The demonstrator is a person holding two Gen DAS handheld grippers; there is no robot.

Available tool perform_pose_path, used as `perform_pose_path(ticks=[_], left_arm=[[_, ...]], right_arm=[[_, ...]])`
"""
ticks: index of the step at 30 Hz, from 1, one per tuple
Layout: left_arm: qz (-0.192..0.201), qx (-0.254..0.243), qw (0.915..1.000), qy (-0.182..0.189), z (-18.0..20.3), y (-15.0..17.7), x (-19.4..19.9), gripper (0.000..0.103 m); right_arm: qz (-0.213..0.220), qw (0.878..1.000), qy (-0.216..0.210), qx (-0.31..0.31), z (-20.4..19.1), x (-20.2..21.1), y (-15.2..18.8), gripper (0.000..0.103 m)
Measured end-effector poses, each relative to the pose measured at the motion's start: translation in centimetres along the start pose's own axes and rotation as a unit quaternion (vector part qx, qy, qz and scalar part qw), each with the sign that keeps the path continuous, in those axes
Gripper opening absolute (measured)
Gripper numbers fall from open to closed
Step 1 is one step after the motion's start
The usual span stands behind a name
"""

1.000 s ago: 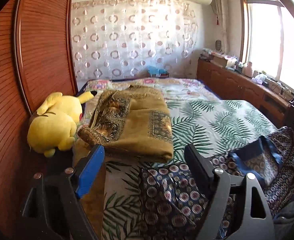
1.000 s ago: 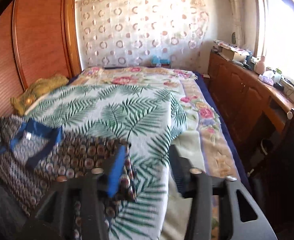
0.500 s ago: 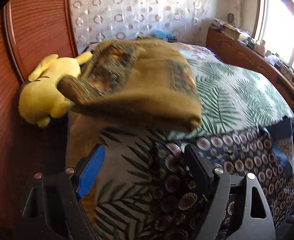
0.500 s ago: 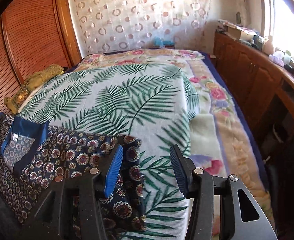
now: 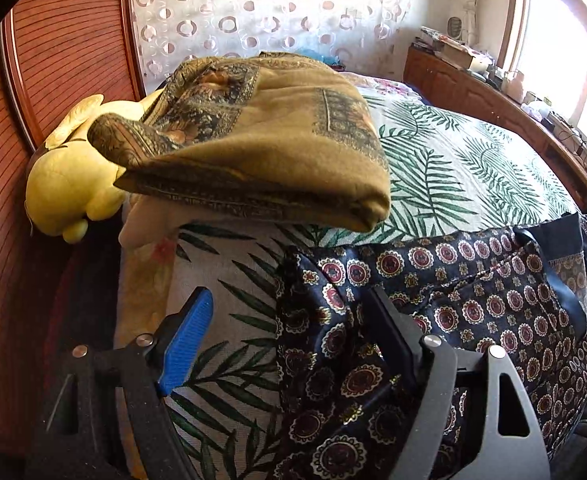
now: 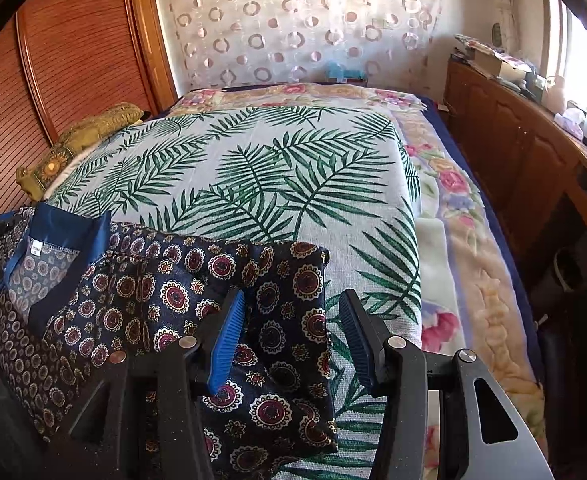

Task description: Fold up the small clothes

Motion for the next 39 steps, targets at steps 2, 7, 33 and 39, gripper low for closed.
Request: perform_pose_path(ticks=[2, 7, 33, 39], left_arm=[[-0.003, 0.001, 1.0, 0.001, 0.0, 0.1, -0.1, 0.08], [-0.004, 0.001, 1.0, 0.001, 0.1, 0.3, -0.3, 0.08], [-0.004, 0.005, 0.9991, 0.042, 1.7, -1.1, -0.5, 0.062], [-0.005, 0.015, 0.9979, 0.063, 2.2, -0.9, 0.0, 0.026]], right_arm=[[-0.002, 1.0, 0.002, 0.0, 0.0, -0.1, 0.0, 0.052], [-0.006, 1.0, 0.004, 0.004, 0.0, -0.6, -0.4, 0.052], [-0.018, 0.998, -0.017, 0.051, -1.9, -1.4, -0.1, 0.044], [-0.023, 0.997, -0.037, 0.067, -3.2, -0.9, 0.5, 0.008]])
Point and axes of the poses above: each gripper's, at about its wrist camera, not at the fingertips, and x roughly against the way its jaws point, z to its right, y to its underside, the point moved 9 cm from there along -x, roughly the way its jaws point, and after that the axes turned 5 degrees about -x, right-handed, at the moved point
